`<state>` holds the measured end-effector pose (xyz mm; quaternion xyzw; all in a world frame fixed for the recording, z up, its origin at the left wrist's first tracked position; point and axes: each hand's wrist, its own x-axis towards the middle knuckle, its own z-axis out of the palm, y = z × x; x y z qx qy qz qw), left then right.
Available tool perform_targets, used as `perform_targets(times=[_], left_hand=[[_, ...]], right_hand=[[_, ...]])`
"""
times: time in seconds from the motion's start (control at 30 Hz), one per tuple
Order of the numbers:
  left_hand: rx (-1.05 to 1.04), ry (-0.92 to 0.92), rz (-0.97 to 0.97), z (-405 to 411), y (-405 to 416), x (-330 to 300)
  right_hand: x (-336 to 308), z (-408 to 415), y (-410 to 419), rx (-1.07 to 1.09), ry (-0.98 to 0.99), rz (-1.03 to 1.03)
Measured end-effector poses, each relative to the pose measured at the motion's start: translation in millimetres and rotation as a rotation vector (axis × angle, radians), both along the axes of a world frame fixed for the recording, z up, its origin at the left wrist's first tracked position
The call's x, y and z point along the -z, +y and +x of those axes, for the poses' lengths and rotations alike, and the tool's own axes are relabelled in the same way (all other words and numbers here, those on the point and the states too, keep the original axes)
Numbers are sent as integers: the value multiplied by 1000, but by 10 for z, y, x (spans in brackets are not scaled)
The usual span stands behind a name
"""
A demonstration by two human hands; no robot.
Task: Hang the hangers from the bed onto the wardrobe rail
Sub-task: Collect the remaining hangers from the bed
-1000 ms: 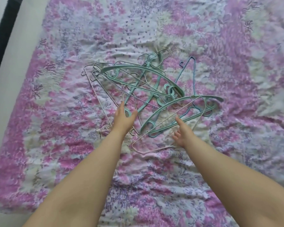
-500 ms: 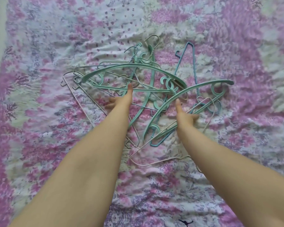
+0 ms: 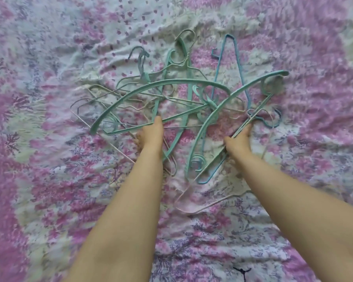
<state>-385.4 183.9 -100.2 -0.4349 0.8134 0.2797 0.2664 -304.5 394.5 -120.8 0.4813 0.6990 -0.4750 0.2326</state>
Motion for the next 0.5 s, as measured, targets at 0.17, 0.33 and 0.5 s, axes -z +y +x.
perform_targets(times=[0.17,0.33,0.5], left_hand=[[-337,43,591,-7,213,31],[-480,-155,922,18,286,61],[-470,-168,996,128,295,-77]], right_hand=[[-88,15,6,369,227,-240],[-75,63,-69,668,236,-532],[-151,175,-75,594,191,-669]])
